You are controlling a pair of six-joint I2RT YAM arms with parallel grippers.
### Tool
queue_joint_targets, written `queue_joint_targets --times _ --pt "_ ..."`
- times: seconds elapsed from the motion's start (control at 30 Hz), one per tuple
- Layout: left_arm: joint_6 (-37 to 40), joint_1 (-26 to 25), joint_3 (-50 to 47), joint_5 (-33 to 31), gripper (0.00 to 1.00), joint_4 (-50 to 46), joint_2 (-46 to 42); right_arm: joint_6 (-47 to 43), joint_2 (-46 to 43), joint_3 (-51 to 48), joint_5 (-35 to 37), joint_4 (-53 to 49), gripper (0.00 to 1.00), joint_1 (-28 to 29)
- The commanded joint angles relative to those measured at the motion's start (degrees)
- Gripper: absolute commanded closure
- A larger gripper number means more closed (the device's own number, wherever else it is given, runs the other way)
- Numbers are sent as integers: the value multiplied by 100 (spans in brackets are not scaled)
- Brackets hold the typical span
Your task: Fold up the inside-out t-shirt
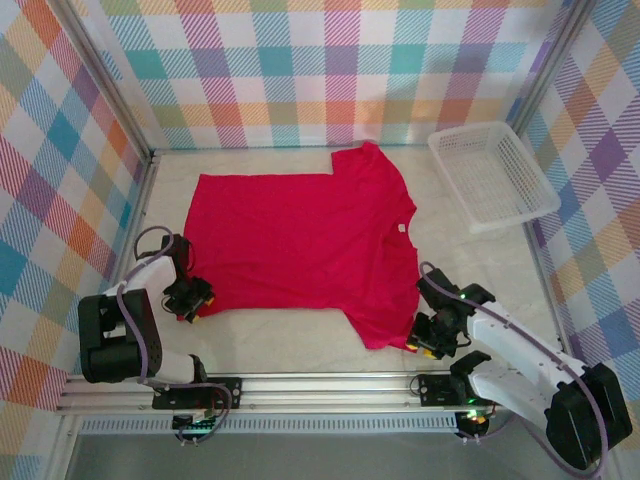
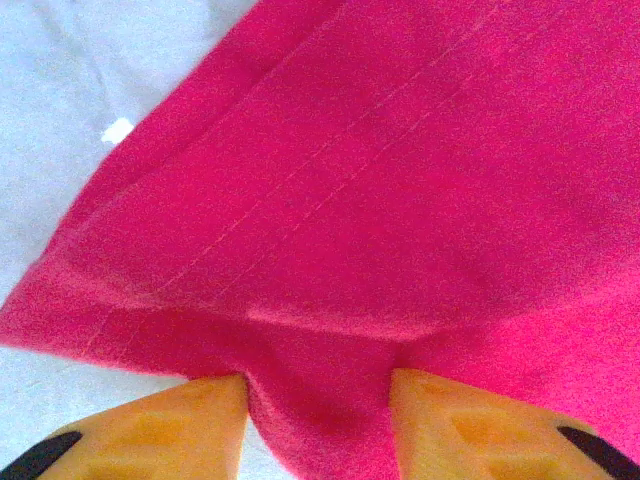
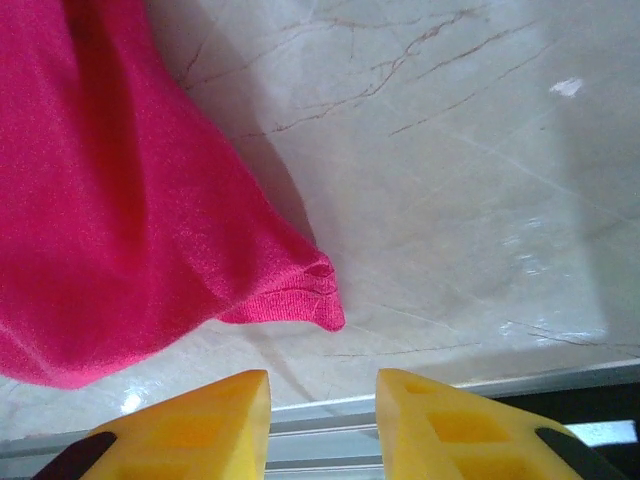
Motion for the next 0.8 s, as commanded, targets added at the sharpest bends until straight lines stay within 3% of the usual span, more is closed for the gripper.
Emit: queue_joint_targets --times 0.0,0.13,0.27,0.37,0.53,0.63,0.77 --pt "-18 79 85 -74 59 195 60 116 187 -181 -249 388 66 34" --pt "21 72 51 -102 61 222 55 158 609 -305 -267 857 61 34" --pt "96 87 61 -203 65 222 82 246 892 -408 -288 1172 65 66" --pt "141 90 70 -265 71 231 82 385 798 -449 -168 1180 72 137" --pt "217 94 175 -270 100 143 34 557 488 -517 -52 1136 100 190" --pt "265 92 364 -293 100 -99 -173 454 310 -143 143 673 100 190" --pt "274 96 781 -307 100 -525 -620 164 -154 933 915 -200 100 193"
